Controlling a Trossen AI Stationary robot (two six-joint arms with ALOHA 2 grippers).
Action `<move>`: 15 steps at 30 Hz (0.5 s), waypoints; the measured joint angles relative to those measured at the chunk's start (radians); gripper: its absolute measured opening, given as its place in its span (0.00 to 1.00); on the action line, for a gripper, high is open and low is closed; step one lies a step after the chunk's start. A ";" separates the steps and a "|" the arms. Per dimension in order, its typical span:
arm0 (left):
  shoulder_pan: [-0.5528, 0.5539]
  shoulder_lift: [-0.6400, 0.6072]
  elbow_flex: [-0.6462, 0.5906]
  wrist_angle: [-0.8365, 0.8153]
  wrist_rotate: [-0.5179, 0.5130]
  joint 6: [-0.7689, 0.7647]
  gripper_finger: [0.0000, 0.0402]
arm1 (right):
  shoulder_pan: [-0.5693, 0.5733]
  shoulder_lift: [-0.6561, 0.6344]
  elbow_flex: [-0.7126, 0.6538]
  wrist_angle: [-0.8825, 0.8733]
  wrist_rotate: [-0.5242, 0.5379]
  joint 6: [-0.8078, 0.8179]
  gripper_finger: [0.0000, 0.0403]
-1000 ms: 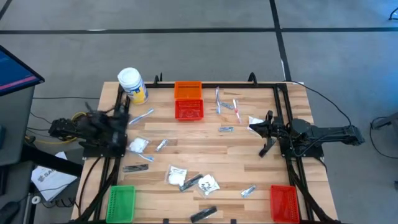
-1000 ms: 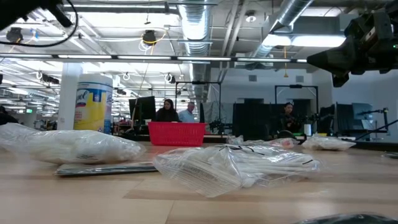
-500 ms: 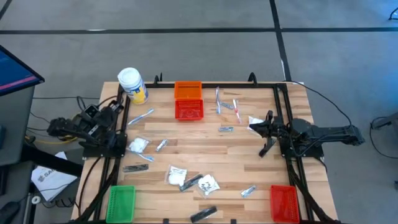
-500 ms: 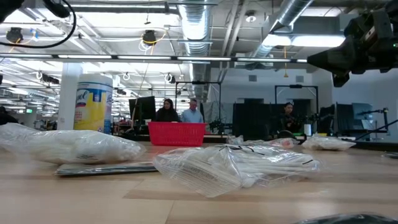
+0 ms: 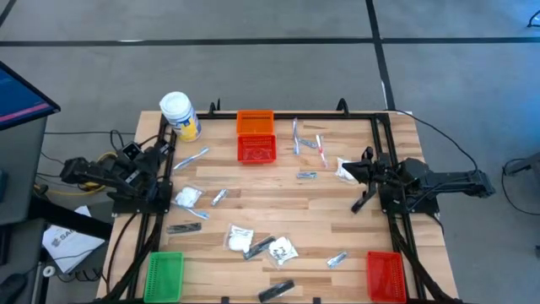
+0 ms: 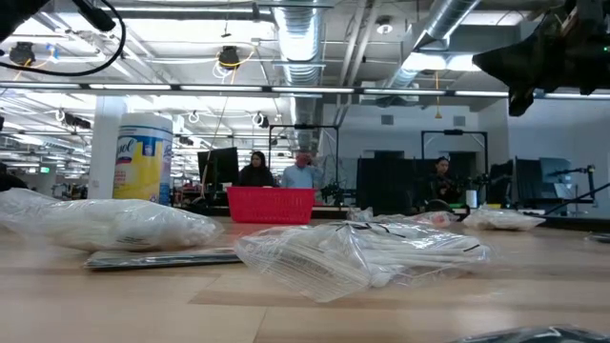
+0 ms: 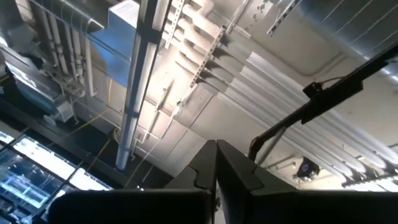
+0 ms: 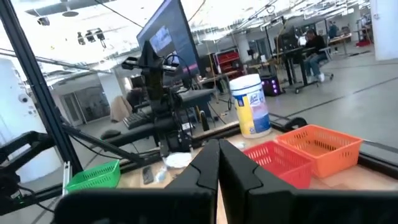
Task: Pick & Place Travel size toiletries
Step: Put the cotton pack into the bottom red basket
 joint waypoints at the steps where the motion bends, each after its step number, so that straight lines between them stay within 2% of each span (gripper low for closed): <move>1: 0.000 0.006 0.000 0.000 0.007 0.000 0.00 | -0.006 0.001 0.000 0.059 0.023 -0.072 0.00; 4: 0.000 0.018 0.000 0.005 0.006 0.006 0.00 | -0.028 -0.001 0.002 0.274 0.088 -0.255 0.00; 9: 0.000 0.030 0.000 0.012 0.002 0.089 0.00 | -0.062 0.010 0.004 0.621 0.067 -0.336 0.00; 15: 0.000 0.044 0.000 0.012 -0.001 0.236 0.00 | -0.073 0.032 0.002 0.653 0.037 -0.232 0.00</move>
